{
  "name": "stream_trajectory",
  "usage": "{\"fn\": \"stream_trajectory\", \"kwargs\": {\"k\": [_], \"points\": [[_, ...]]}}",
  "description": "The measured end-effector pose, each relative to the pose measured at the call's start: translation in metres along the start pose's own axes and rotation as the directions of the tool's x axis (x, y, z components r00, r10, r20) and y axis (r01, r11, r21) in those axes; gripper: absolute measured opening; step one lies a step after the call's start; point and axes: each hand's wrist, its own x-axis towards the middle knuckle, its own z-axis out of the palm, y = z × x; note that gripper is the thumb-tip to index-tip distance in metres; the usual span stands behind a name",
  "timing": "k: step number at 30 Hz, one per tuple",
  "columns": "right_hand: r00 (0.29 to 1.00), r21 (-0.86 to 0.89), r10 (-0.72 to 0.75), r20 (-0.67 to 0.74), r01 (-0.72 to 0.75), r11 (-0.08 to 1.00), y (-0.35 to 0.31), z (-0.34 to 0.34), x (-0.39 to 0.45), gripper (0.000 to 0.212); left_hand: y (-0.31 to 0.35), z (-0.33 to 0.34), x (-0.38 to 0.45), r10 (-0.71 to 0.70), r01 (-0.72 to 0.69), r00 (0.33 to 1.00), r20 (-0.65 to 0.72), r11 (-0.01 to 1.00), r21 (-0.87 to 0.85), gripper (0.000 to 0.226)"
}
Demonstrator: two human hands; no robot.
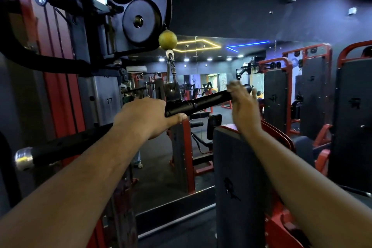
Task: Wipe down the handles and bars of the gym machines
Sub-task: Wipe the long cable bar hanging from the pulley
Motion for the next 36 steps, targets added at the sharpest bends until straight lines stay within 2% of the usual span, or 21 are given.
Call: {"fn": "stream_trajectory", "kwargs": {"k": [2,4,6,8,10,11,14,16,18,22,23,25,28,30,33,36], "points": [[0.974,0.042,0.219,-0.05,-0.217,0.975,0.018,-0.014,0.018,0.042,-0.001,0.0,0.002,0.005,-0.005,1.0,0.012,1.0,0.001,0.063],[0.951,0.037,0.305,-0.044,-0.303,0.952,0.016,-0.02,0.025,0.036,-0.001,0.002,0.004,0.011,-0.011,1.0,0.015,1.0,0.007,0.065],[0.962,-0.018,0.266,0.06,-0.265,0.964,-0.002,-0.017,0.023,0.028,-0.003,0.002,0.005,0.007,-0.007,1.0,-0.001,0.999,0.034,0.065],[0.968,-0.02,0.103,0.229,-0.101,0.995,-0.02,-0.011,0.017,0.023,-0.005,0.001,0.004,0.006,-0.004,1.0,-0.02,0.997,0.076,0.067],[0.929,-0.019,0.001,0.371,0.006,1.0,-0.019,-0.015,0.021,0.023,-0.007,-0.002,0.001,0.003,-0.001,1.0,-0.023,0.994,0.112,0.066],[0.913,-0.05,0.004,0.407,0.018,0.999,-0.011,-0.02,0.028,0.025,-0.007,-0.003,0.0,0.004,0.0,1.0,-0.031,0.993,0.116,0.064],[0.903,-0.226,0.174,0.393,-0.089,0.97,0.015,-0.033,0.058,0.027,-0.004,-0.005,-0.001,0.011,-0.006,0.999,-0.039,0.992,0.126,0.062],[0.877,-0.303,0.244,0.414,-0.12,0.945,0.008,-0.032,0.065,0.028,-0.003,-0.004,0.001,0.011,-0.007,1.0,-0.028,0.99,0.14,0.063],[0.864,-0.273,0.195,0.464,-0.071,0.959,-0.023,-0.026,0.059,0.024,-0.003,-0.004,0.003,0.012,-0.009,1.0,-0.017,0.987,0.157,0.063],[0.818,0.026,-0.114,0.564,0.121,0.992,-0.097,-0.018,0.028,0.019,-0.001,-0.006,0.004,0.002,0.001,1.0,-0.015,0.987,0.163,0.065],[0.808,0.072,-0.162,0.566,0.147,0.986,-0.104,-0.02,0.023,0.018,0.0,-0.006,0.004,-0.006,0.009,1.0,-0.016,0.988,0.157,0.065],[0.825,0.07,-0.149,0.545,0.132,0.989,-0.097,-0.024,0.024,0.02,0.001,-0.004,0.002,-0.011,0.015,1.0,-0.026,0.991,0.133,0.066],[0.919,-0.111,0.053,0.392,-0.01,0.994,-0.058,-0.028,0.032,0.024,0.004,-0.004,-0.002,-0.011,0.014,1.0,-0.026,0.996,0.093,0.065],[0.941,-0.14,0.137,0.309,-0.098,0.985,-0.051,-0.025,0.028,0.024,0.005,-0.006,-0.002,-0.017,0.017,1.0,0.0,0.997,0.07,0.066],[0.948,0.052,0.038,0.316,-0.057,0.997,-0.082,-0.01,0.001,0.024,0.002,-0.005,0.003,-0.03,0.03,0.999,0.032,0.999,0.013,0.071],[0.966,0.174,-0.19,0.176,0.159,0.972,-0.107,0.008,-0.034,0.038,0.002,-0.001,0.004,-0.027,0.027,1.0,0.006,1.0,-0.012,0.081]]}}
